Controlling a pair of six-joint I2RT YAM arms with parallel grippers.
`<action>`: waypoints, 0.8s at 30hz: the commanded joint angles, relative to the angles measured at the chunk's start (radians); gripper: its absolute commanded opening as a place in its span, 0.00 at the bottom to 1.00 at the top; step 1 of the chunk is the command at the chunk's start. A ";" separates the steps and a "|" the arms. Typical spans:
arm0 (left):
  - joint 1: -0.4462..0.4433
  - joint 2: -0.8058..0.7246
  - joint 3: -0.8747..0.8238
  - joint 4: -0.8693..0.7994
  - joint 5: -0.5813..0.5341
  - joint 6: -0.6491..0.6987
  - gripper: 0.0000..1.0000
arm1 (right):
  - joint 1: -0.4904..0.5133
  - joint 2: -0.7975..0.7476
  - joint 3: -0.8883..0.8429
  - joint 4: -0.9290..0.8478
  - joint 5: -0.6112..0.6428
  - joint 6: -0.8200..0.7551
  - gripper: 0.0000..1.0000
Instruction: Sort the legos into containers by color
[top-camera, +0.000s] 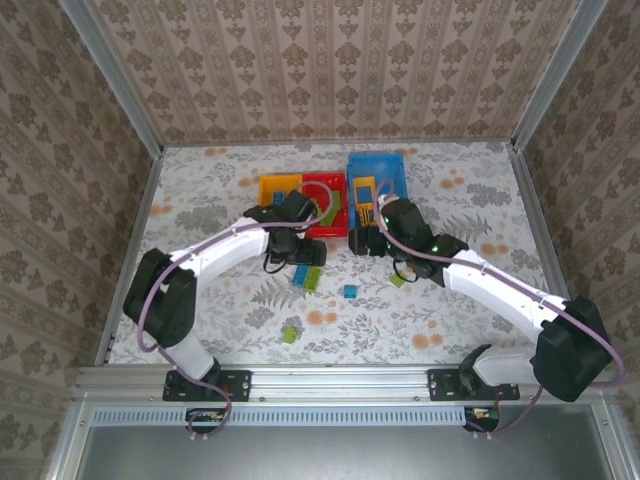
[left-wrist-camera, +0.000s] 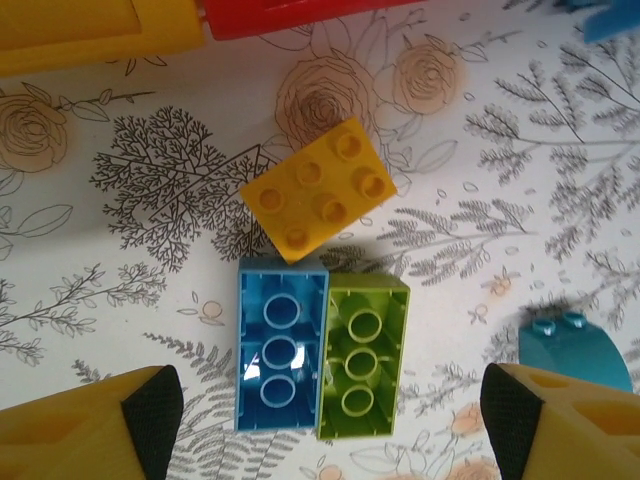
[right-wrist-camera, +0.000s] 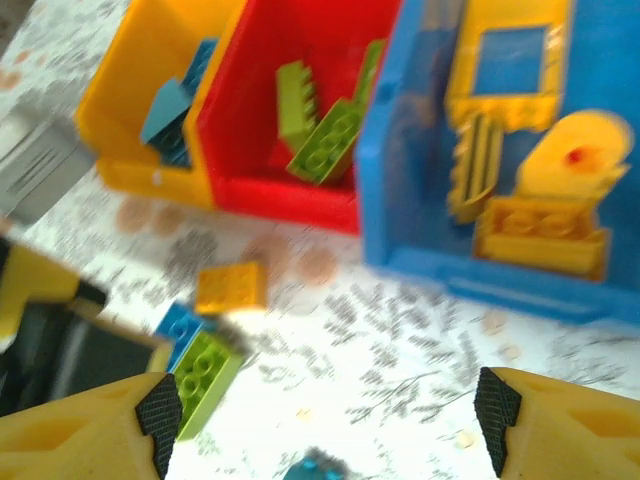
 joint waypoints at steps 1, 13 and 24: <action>0.009 0.032 0.046 -0.074 -0.027 -0.101 0.82 | 0.017 -0.058 -0.061 0.091 -0.127 -0.038 0.83; -0.002 0.044 0.021 -0.106 0.030 -0.102 0.79 | 0.022 -0.100 -0.126 0.108 -0.166 -0.045 0.86; -0.113 0.006 -0.054 -0.175 0.113 -0.087 0.77 | 0.016 -0.108 -0.158 0.118 -0.180 -0.031 0.87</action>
